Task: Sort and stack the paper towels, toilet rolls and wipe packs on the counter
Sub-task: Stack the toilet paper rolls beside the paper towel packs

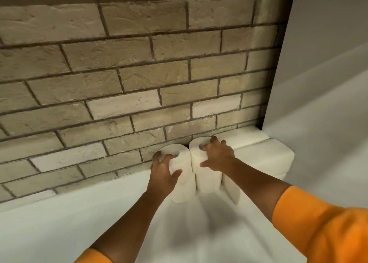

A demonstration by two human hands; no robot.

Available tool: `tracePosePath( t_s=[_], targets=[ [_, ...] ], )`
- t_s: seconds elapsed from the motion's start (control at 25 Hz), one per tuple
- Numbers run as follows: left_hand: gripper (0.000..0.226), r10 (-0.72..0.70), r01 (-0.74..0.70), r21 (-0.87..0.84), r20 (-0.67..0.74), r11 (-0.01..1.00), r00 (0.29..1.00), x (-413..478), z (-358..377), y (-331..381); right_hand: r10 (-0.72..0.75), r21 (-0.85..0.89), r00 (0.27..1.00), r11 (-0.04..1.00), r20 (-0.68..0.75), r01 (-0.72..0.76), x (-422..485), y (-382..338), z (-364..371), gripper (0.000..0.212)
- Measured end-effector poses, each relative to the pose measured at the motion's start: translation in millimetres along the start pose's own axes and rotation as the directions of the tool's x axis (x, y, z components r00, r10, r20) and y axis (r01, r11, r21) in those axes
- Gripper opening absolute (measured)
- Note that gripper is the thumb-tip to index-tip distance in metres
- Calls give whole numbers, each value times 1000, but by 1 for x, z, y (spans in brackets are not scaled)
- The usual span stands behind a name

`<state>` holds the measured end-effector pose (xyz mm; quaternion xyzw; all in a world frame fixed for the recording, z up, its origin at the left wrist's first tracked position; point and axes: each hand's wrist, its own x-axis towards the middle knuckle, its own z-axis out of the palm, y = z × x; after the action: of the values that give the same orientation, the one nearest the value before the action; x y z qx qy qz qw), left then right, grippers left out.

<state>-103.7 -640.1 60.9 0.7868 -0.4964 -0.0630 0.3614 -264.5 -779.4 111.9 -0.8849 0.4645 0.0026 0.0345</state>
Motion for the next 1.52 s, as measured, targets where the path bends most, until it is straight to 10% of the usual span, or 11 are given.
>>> tracePosePath(
  t_s=[1.04,1.52],
  targets=[
    [71,-13,-25,273,138,962,990,1,-7,11,47,67,984,997,-169,-37,-25,-4,19,62],
    [51,-55,58,115,-32,992,998,-41,-74,9,121,464,945,885,-304,36,-80,-37,-19,59]
  ],
)
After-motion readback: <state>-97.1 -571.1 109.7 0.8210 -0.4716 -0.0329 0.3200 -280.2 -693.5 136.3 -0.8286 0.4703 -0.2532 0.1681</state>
